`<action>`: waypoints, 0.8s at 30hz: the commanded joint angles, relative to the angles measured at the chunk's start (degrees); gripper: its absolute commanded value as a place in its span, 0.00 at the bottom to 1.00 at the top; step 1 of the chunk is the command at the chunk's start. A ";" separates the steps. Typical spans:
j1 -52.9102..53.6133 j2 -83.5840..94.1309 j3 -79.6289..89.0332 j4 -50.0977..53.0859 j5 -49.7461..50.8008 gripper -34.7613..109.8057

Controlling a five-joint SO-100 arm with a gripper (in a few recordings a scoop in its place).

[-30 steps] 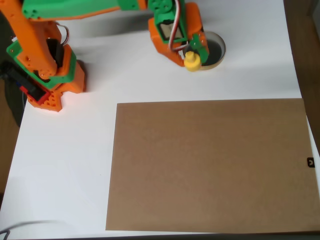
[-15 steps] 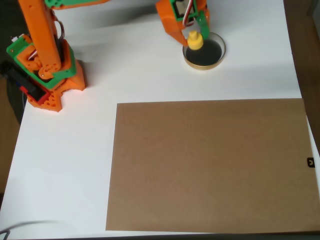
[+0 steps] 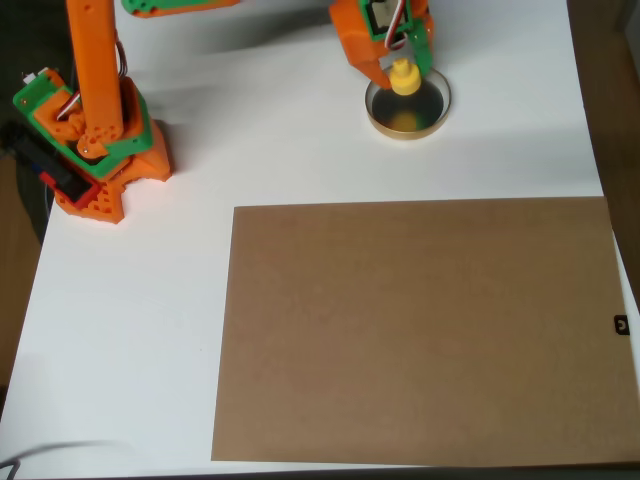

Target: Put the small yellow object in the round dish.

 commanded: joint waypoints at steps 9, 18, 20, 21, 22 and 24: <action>0.26 4.39 1.67 -0.62 -1.85 0.37; 3.69 14.15 4.04 2.64 -3.16 0.39; 6.86 18.11 6.42 3.60 -4.57 0.39; 8.70 20.65 8.35 3.69 -5.45 0.39; 10.90 23.47 10.63 3.69 -6.15 0.39; 15.82 29.09 15.91 3.34 -8.00 0.39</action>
